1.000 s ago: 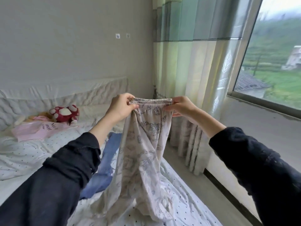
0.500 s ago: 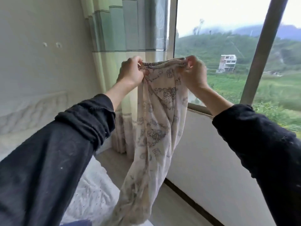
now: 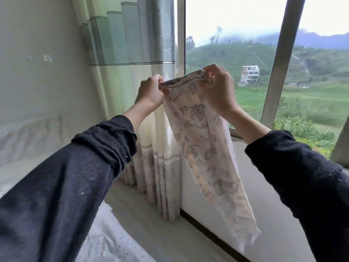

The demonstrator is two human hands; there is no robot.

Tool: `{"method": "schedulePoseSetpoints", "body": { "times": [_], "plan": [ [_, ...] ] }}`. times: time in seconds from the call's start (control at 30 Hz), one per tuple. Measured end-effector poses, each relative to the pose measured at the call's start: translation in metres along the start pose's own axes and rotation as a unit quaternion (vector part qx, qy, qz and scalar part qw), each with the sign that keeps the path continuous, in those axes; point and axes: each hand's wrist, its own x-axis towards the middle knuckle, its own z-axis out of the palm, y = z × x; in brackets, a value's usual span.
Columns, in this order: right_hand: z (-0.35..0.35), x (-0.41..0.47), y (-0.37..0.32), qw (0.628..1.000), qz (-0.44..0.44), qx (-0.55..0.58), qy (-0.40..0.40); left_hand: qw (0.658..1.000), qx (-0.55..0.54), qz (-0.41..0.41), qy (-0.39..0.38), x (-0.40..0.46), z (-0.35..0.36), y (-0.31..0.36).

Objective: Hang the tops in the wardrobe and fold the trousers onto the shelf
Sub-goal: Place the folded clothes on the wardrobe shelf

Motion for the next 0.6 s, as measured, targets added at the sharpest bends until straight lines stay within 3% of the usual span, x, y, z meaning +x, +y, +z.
{"method": "schedulePoseSetpoints", "body": {
  "times": [0.2, 0.37, 0.6],
  "plan": [
    [0.016, -0.059, -0.033, 0.991, 0.035, 0.058, -0.118, 0.99, -0.107, -0.066, -0.061, -0.054, -0.02, -0.062],
    [0.044, -0.141, -0.092, 0.969, 0.036, 0.102, -0.222, 0.962, -0.221, -0.155, -0.047, -0.144, -0.061, -0.131],
    [0.09, -0.279, -0.22, 0.92, -0.008, 0.157, -0.359, 0.94, -0.212, -0.266, -0.006, -0.3, -0.18, -0.212]
  ]
}}
